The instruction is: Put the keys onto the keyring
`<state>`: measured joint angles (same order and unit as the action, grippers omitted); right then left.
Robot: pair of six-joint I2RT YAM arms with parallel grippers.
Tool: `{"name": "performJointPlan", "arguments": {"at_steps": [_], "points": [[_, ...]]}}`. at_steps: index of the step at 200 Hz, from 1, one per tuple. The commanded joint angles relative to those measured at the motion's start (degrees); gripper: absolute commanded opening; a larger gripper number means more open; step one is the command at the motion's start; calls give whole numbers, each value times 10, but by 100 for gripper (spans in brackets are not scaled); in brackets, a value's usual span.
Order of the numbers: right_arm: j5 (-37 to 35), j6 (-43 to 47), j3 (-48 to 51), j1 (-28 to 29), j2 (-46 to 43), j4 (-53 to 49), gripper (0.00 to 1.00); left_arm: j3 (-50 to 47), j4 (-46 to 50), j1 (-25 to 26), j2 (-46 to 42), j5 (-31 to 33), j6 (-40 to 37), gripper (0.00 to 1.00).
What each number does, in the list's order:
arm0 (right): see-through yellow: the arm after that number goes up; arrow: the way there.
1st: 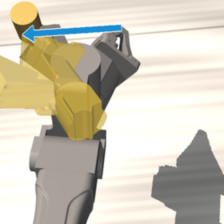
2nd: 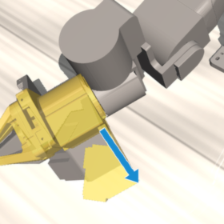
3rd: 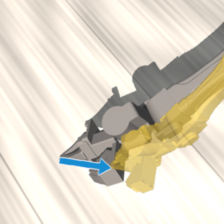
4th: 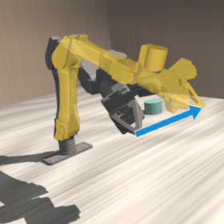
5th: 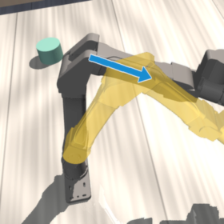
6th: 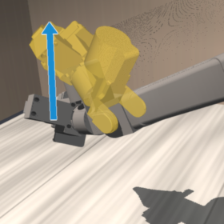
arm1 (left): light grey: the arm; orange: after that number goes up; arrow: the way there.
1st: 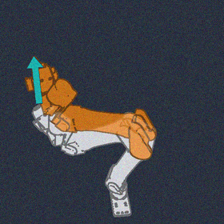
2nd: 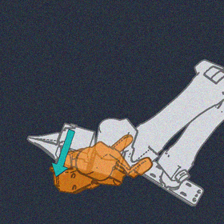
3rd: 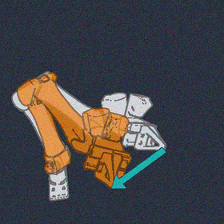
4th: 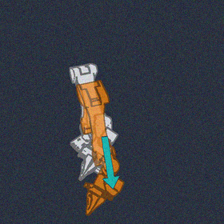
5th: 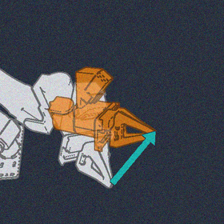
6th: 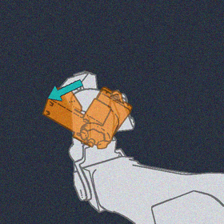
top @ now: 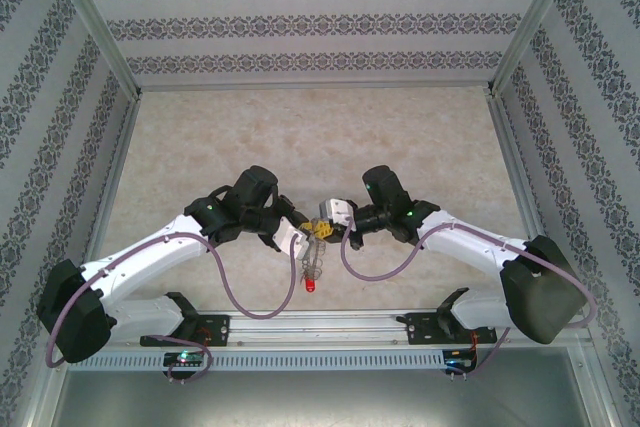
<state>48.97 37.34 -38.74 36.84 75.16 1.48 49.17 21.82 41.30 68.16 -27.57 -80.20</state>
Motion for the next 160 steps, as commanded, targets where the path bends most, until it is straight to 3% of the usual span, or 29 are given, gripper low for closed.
{"name": "performJointPlan", "arguments": {"at_steps": [1, 160], "points": [[18, -11, -9, -6, -4, 9, 0, -6, 18, 12, -16, 1, -21, 0], [5, 18, 2, 4, -22, 7, 0, -8, 31, 13, -5, -2, -22, 0]]}}
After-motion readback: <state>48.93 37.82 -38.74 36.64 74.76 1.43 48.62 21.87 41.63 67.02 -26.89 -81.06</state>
